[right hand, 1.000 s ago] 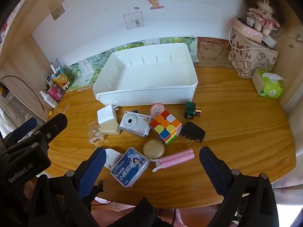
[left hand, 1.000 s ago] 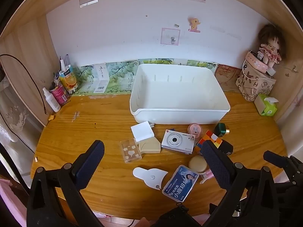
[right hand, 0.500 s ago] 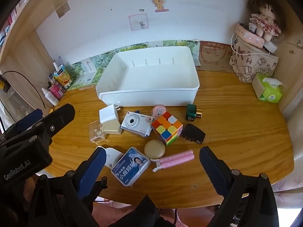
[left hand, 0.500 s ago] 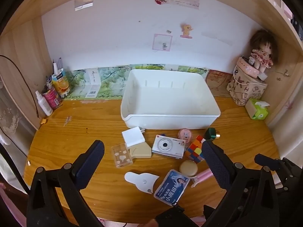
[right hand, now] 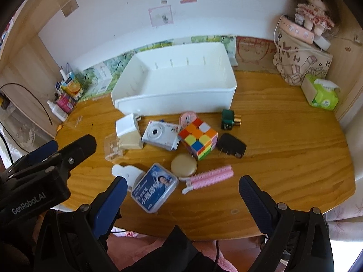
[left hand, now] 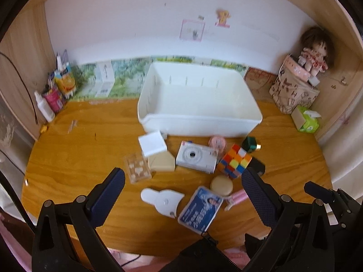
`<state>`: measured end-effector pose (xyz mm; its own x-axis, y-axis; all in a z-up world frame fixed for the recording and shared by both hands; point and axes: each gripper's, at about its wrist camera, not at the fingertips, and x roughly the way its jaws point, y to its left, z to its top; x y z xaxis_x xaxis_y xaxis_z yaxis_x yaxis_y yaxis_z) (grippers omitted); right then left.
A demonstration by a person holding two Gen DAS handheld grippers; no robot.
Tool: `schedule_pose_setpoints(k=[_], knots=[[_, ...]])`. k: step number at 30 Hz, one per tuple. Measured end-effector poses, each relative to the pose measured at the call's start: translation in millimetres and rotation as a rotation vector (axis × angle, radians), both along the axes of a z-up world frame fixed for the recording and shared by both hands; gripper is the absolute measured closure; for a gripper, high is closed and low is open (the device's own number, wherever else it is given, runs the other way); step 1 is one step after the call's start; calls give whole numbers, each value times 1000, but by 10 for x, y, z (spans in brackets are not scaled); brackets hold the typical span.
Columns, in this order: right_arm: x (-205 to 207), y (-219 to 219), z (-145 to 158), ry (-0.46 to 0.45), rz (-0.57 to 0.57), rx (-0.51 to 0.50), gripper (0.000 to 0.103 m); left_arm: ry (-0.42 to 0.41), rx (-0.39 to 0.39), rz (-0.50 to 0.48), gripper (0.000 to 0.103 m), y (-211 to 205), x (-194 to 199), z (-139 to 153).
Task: Organize rigid objects
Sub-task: 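Move both tools toward the scattered items on the desk, then grasp the blue floss box with the left tool while the right tool grasps the pink rollers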
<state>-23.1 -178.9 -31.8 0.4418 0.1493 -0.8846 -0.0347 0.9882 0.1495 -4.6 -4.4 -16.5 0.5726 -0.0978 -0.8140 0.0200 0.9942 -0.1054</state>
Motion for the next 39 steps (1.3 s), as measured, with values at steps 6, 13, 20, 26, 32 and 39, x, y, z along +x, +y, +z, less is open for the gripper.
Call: schedule_pose_setpoints(k=[6, 13, 20, 26, 32, 39], knots=[[-58, -30, -125, 64, 0, 8, 4, 77, -5, 3, 1, -19, -30, -138], [-162, -99, -286, 141, 3, 23, 4, 186, -8, 17, 1, -57, -67, -322], [-206, -198, -502, 244, 5, 39, 4, 334, -20, 3, 1, -128, -138, -579], [-126, -277, -769, 328, 21, 40, 4, 456, -21, 17, 1, -199, -135, -844], [16, -330, -998, 389, 60, 36, 6, 554, -23, 58, 1, -242, -90, -1083], [251, -382, -1199, 461, 103, 25, 8, 643, -19, 103, 1, -281, 67, -1240]])
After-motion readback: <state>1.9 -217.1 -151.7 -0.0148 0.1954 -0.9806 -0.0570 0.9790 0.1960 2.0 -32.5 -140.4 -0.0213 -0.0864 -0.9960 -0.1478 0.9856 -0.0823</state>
